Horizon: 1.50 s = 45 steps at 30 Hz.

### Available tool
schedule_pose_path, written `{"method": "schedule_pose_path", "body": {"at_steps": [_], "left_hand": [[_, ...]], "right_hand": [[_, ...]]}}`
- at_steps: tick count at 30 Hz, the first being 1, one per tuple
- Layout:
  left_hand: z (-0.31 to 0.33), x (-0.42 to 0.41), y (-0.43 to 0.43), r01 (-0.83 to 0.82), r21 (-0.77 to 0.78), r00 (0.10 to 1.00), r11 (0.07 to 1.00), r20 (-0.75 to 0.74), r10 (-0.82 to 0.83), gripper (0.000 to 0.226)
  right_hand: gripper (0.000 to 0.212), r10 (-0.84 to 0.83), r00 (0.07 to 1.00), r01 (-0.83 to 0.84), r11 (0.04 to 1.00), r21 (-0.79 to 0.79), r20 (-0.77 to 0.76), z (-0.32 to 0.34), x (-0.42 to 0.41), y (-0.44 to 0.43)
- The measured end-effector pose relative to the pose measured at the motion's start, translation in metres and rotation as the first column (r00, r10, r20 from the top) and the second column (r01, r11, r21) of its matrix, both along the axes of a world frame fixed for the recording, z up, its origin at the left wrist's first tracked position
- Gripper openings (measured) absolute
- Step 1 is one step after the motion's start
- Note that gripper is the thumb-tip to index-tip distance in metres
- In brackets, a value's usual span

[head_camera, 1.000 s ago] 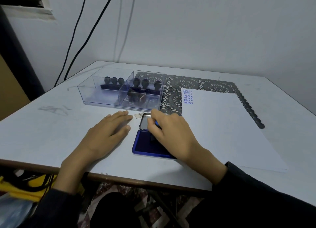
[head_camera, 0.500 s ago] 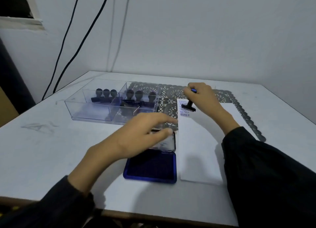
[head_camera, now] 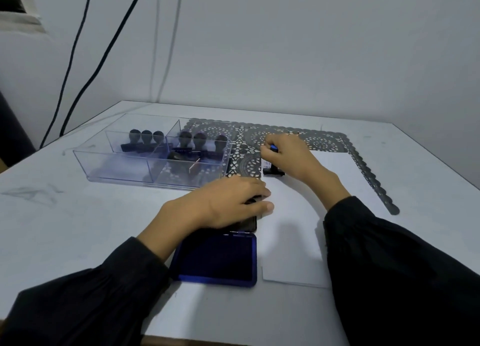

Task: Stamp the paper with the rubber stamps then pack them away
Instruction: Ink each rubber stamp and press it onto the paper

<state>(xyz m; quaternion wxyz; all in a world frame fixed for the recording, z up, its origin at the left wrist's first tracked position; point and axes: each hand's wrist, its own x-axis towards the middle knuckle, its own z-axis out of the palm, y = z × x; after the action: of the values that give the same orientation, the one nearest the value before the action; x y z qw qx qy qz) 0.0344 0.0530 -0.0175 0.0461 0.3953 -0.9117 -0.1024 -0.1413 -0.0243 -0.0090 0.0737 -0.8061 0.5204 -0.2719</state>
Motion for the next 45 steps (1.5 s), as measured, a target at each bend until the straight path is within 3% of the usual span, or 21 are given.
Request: {"method": "schedule_pose_path", "body": {"at_steps": [7, 12, 18, 23, 28, 30, 35, 38, 43, 45], "left_hand": [[0.001, -0.001, 0.003, -0.024, 0.009, 1.0, 1.0, -0.006, 0.024, 0.073], [0.003, -0.003, 0.005, -0.033, 0.026, 0.999, 0.999, -0.005, 0.033, 0.06], [0.006, -0.005, 0.003, -0.034, 0.029, 0.999, 0.999, 0.02, 0.033, 0.049], [0.004, -0.004, 0.003, -0.034, 0.036, 0.999, 0.999, 0.021, 0.033, 0.059], [0.002, -0.002, 0.004, -0.038, 0.034, 0.999, 0.999, 0.012, 0.038, 0.06], [0.002, -0.002, 0.004, -0.034, 0.039, 0.999, 0.999, -0.008, 0.034, 0.068], [0.002, 0.0, 0.004, -0.008, 0.038, 0.999, 0.999, -0.039, 0.009, 0.084], [0.001, 0.0, 0.002, -0.016, 0.045, 0.999, 0.999, -0.046, 0.018, 0.082], [-0.001, 0.002, 0.006, -0.052, 0.057, 0.998, 0.997, -0.039, 0.054, 0.058], [0.0, 0.006, 0.012, -0.06, 0.071, 0.992, 0.996, -0.109, 0.068, 0.059]], "right_hand": [[0.035, -0.03, 0.999, 0.03, 0.999, -0.009, -0.012, -0.004, 0.002, -0.001], [0.023, -0.129, 0.988, 0.119, 0.986, -0.118, -0.082, -0.012, 0.005, 0.001], [0.024, -0.117, 0.989, 0.099, 0.979, -0.177, -0.093, -0.017, 0.005, 0.004], [0.036, -0.117, 0.993, 0.111, 0.982, -0.154, -0.033, -0.017, 0.006, 0.007], [0.03, -0.117, 0.992, 0.113, 0.99, -0.089, -0.048, -0.013, 0.005, 0.003], [0.033, -0.105, 0.994, 0.103, 0.991, -0.087, -0.01, -0.004, 0.002, 0.002], [0.032, -0.148, 0.957, 0.192, 0.968, -0.162, 0.25, 0.02, -0.005, 0.004], [0.032, -0.16, 0.956, 0.2, 0.969, -0.146, 0.246, 0.022, -0.006, 0.006], [0.029, -0.159, 0.956, 0.198, 0.97, -0.141, 0.246, 0.021, -0.006, 0.007], [0.028, -0.168, 0.958, 0.203, 0.97, -0.136, 0.232, 0.021, -0.006, 0.008]]}}
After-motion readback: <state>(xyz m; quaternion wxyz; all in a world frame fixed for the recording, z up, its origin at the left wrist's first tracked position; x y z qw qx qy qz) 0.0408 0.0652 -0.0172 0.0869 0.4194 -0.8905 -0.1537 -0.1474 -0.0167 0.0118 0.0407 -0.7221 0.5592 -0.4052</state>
